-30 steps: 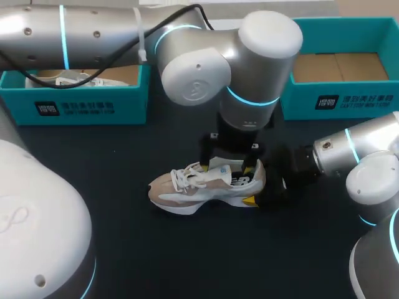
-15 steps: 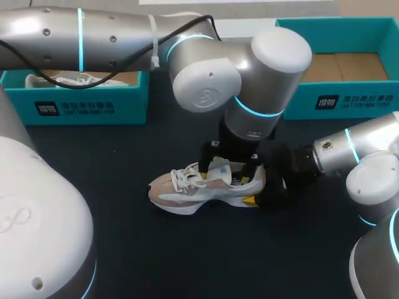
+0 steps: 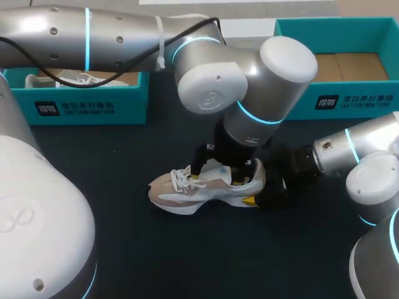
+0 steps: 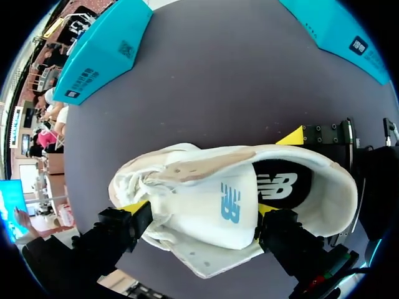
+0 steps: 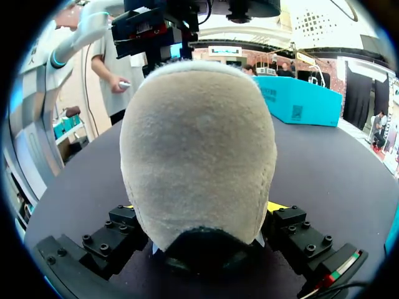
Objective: Take the shoe out of the shoebox, open the shoe tongue, remove and reinsert the insole, then place the shoe into the shoebox
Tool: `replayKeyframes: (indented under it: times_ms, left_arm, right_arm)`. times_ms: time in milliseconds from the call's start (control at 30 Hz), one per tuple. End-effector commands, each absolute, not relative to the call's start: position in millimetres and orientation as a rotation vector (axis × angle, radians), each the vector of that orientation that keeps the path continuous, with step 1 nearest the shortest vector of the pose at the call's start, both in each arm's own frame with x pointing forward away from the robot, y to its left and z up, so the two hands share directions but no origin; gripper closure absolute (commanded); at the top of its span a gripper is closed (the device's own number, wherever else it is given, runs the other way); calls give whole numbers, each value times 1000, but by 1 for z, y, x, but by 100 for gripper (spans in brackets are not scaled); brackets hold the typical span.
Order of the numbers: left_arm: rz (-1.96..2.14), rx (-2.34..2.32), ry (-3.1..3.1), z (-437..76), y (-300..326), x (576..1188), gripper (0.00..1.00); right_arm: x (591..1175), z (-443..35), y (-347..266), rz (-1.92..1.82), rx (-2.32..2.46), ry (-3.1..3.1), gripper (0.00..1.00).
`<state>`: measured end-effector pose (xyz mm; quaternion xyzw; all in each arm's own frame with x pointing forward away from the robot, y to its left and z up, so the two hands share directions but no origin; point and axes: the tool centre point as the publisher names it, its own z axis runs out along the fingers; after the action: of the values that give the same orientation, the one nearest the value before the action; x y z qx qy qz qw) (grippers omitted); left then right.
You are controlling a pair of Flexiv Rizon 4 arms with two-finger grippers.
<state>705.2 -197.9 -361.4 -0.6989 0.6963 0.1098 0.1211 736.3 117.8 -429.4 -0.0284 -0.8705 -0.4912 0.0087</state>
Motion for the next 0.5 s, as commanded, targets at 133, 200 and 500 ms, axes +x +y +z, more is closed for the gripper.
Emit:
replayKeyframes:
  times_ms: [133, 200, 500]
  left_arm:
    - [281, -2147, 1798, -351, -188, 697, 0]
    - [278, -2152, 1771, -349, -184, 697, 0]
    - [290, -2226, 1737, -340, -165, 700, 0]
  right_arm:
    - [738, -437, 125, -1530, -91, -2723, 100]
    - [738, -437, 125, -1530, -91, -2723, 100]
    - [738, -437, 125, -1530, -91, -2723, 100]
